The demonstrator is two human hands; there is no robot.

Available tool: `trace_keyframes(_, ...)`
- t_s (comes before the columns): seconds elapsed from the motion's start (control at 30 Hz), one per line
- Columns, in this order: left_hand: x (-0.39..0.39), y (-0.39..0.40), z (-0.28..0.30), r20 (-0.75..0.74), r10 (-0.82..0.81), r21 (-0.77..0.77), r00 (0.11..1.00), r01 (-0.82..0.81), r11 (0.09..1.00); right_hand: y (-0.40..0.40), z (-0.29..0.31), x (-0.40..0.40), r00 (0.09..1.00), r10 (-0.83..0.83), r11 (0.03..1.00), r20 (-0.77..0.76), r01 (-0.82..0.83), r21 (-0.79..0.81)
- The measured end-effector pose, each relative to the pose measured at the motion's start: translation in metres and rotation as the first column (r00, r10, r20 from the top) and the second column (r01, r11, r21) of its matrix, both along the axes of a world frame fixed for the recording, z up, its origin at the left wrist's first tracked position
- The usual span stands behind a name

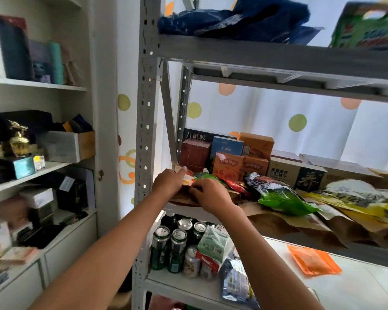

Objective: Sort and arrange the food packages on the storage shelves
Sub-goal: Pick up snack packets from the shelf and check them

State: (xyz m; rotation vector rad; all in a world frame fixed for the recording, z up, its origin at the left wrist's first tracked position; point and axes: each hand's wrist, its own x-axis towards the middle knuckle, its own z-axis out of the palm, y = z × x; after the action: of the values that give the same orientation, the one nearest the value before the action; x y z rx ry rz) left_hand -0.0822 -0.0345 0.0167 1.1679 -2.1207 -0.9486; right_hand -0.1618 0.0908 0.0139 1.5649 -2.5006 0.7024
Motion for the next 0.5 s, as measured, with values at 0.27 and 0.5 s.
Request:
trace_keyframes(0.27, -0.007, -0.002, 0.011, -0.194, -0.02, 0.107, 0.981, 0.041, 0.993, 0.012, -0.002, -0.003, 0.999, -0.04, 0.999, 0.008, 0.041, -0.036)
trace_keyframes(0.5, -0.01, 0.008, 0.037, -0.281, -0.06, -0.067, 0.958, 0.043, 0.997, 0.016, -0.009, -0.01, 0.997, -0.076, 0.994, 0.017, 0.077, -0.081)
